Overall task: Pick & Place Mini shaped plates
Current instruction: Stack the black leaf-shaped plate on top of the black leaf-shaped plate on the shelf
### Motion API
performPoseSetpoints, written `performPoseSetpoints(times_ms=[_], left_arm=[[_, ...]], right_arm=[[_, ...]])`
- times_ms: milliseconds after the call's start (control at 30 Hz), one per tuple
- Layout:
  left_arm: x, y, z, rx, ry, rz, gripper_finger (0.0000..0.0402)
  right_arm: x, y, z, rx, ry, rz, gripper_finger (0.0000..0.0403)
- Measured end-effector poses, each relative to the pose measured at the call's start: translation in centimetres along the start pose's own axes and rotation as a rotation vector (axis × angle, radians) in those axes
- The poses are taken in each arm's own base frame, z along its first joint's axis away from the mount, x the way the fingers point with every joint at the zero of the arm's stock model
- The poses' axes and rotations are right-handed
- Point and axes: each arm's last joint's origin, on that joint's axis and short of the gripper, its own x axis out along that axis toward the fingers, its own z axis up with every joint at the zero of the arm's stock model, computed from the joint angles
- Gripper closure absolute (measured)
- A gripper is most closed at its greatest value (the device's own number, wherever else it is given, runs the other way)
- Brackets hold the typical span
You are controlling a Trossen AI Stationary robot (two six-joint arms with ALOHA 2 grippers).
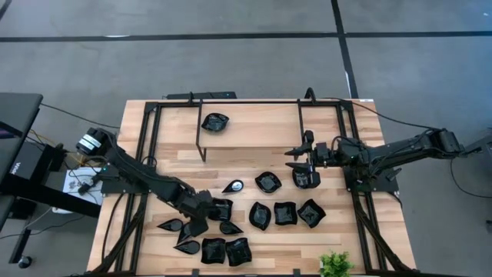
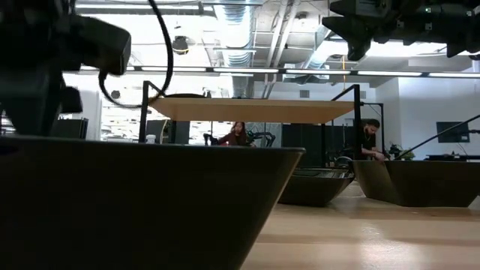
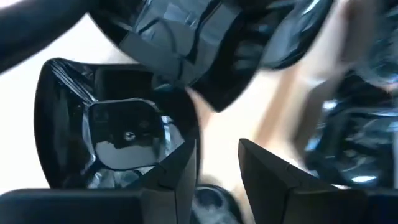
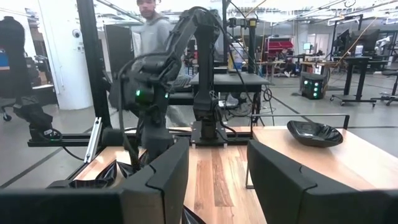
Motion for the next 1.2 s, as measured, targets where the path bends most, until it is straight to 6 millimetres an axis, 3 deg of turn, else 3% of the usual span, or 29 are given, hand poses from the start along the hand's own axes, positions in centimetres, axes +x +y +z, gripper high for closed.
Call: performPoseSetpoints(times_ms=[200,667,1200], left_arm=[[1.4,0.1,-0.1,0.021,0.037,0.027,0.028],[1.4,0.2,0.0,0.127,0.001,0.058,0.028],[1.5,0.4,0.1,0.132,-0.033,0.075,0.028]], right_arm=[[0.0,0.0,-0.1,0.001,0.014,0.0,0.0244],[0.0,0.0,-0.3,0.001,0.029,-0.001,0.0244],[0.0,0.0,-0.3,0.0,0.026,0.0,0.0244]])
